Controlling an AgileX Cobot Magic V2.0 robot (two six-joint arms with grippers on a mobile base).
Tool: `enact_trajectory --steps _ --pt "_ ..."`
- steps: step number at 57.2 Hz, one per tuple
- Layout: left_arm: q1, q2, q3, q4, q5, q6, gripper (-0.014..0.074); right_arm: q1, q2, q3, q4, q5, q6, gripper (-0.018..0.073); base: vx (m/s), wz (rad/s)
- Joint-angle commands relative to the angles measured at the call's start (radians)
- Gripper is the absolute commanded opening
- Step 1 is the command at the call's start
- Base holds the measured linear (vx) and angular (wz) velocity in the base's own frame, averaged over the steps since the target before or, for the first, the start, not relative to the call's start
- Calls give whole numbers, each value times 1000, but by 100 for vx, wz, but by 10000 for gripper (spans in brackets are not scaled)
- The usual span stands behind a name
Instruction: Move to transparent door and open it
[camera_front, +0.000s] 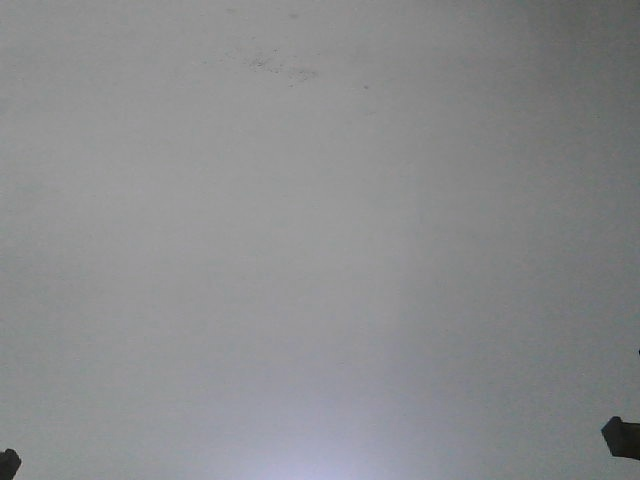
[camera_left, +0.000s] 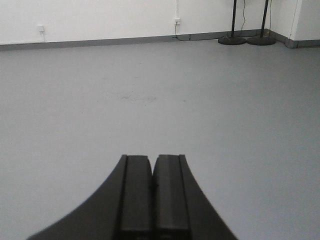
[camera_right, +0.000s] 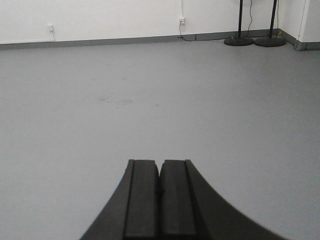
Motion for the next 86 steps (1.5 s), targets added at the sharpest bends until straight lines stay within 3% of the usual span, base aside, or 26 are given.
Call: enact_trajectory --steps 1,23,86 --pt "-2 -13 -19 -5 -80 -8 3 -5 -15 3 0 -80 -5 -4 22 9" --pt "-2 -13 -19 -5 -80 -8 3 -5 -15 3 1 -80 -5 -4 33 5" --pt "-2 -13 -19 -5 -80 -8 3 -5 -15 3 1 -80 -5 -4 52 31"
